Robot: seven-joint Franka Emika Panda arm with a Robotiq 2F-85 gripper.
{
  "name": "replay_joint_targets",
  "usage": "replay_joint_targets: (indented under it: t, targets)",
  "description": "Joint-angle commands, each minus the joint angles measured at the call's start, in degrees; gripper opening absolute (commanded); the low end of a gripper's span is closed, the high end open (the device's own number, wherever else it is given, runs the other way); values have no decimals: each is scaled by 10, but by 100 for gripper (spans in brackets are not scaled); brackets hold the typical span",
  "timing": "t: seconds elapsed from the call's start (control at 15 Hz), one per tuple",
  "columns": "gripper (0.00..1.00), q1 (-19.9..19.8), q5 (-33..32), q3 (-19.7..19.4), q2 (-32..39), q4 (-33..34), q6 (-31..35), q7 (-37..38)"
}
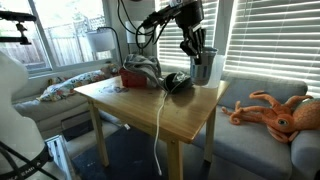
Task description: Move the metallic cup from the left edge to the right edge of the table
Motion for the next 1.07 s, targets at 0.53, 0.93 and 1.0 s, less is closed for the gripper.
replay_joint_targets:
  t: [0.53, 0.93, 1.0]
  targets:
    - [3, 6, -84, 13, 65, 6, 39, 104]
    - [31, 31, -79, 17, 76, 16, 39, 103]
    - [32, 32, -83, 18, 76, 18, 37, 106]
